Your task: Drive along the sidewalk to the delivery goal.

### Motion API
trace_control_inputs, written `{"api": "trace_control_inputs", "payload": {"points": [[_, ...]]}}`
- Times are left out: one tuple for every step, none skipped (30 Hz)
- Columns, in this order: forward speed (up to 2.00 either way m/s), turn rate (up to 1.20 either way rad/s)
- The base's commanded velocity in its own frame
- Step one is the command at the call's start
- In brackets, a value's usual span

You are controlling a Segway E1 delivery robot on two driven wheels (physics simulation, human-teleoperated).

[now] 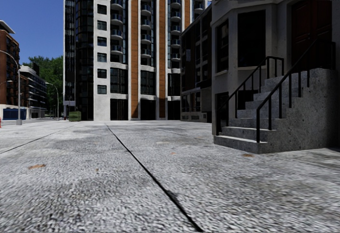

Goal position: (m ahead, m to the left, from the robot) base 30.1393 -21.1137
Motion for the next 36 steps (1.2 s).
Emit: {"api": "trace_control_inputs", "payload": {"points": [[2.0, 0.0], [2.0, 0.0], [2.0, 0.0], [2.0, 0.0], [2.0, 0.0], [2.0, 0.0], [2.0, 0.0], [2.0, 0.0], [2.0, 0.0], [2.0, 0.0], [2.0, 0.0], [2.0, 0.0], [2.0, 0.0], [2.0, 0.0], [2.0, 0.0], [2.0, 0.0], [2.0, 0.0], [2.0, 0.0], [2.0, 0.0], [2.0, 0.0], [2.0, 0.0], [2.0, 0.0], [2.0, 0.0], [2.0, 0.0], [2.0, 0.0], [2.0, 0.0], [2.0, 0.0], [2.0, 0.0], [2.0, 0.0], [2.0, 0.0], [2.0, 0.0], [2.0, 0.0], [2.0, 0.0], [2.0, 0.0], [2.0, 0.0], [2.0, 0.0]]}}
